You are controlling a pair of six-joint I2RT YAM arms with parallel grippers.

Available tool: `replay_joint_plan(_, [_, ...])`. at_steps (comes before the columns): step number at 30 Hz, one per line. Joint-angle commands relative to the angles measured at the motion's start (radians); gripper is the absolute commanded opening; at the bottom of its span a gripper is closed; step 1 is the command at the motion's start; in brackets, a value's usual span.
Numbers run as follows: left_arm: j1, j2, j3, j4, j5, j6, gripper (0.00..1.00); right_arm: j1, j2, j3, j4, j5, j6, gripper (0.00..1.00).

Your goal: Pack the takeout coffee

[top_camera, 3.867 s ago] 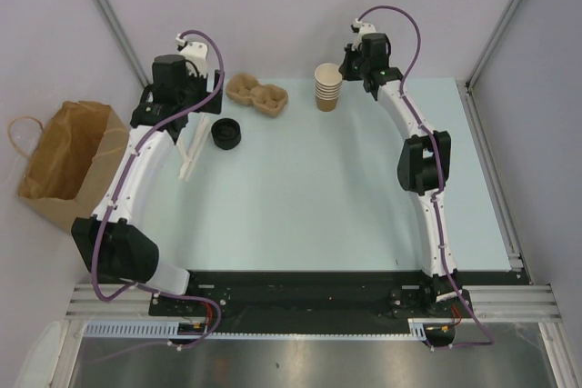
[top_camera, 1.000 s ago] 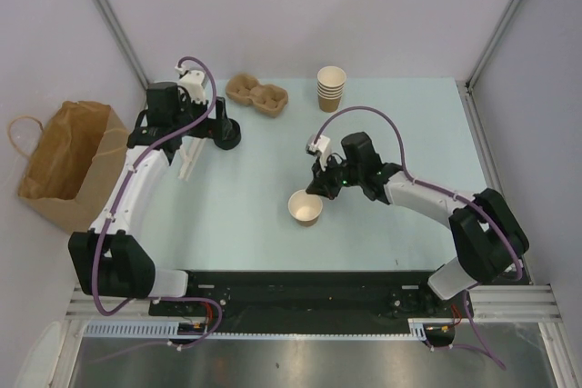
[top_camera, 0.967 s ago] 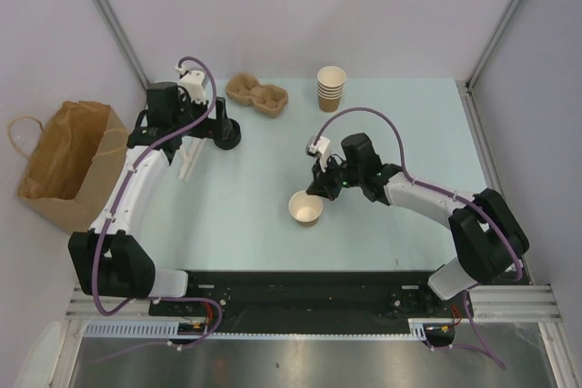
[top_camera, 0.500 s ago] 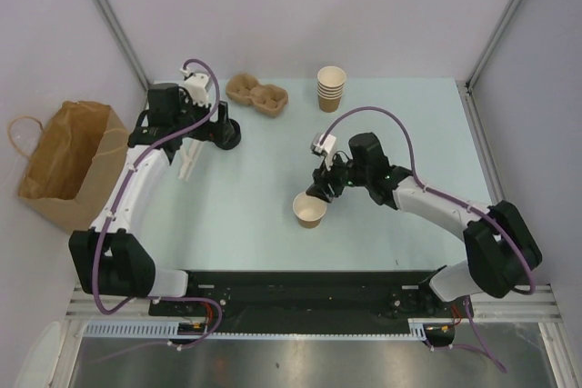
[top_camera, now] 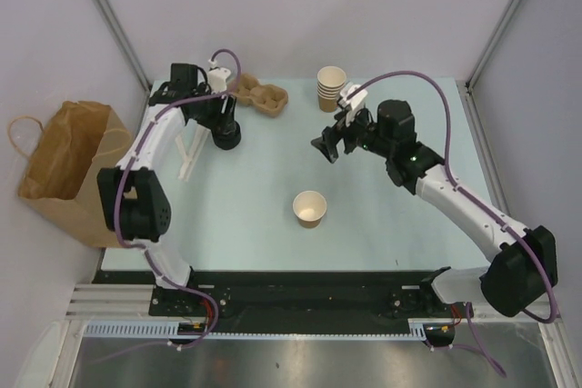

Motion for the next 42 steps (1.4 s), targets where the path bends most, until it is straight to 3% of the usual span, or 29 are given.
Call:
replay_joint_plan(1, [-0.017,0.164,0.219,-0.159,-0.019,0.062,0.60,-0.089,0.008,0.094,-0.087,-0.028,0.076,1.00])
replay_joint_plan(6, [-0.052,0.319,0.342,-0.222,-0.088,0.055,0.54,-0.221,0.040,0.126,-0.162,-0.114,0.150,1.00])
replay_joint_plan(12, [-0.080,0.374,0.355,-0.214,-0.131,0.058,0.50,-0.306,0.063,0.149,-0.210,-0.144,0.164,1.00])
replay_joint_plan(34, [-0.086,0.451,0.387,-0.179,-0.210,0.032,0.33,-0.321,0.093,0.161,-0.198,-0.164,0.190,1.00])
replay_joint_plan(42, [-0.086,0.457,0.401,-0.167,-0.225,0.027,0.32,-0.323,0.094,0.160,-0.198,-0.168,0.212,1.00])
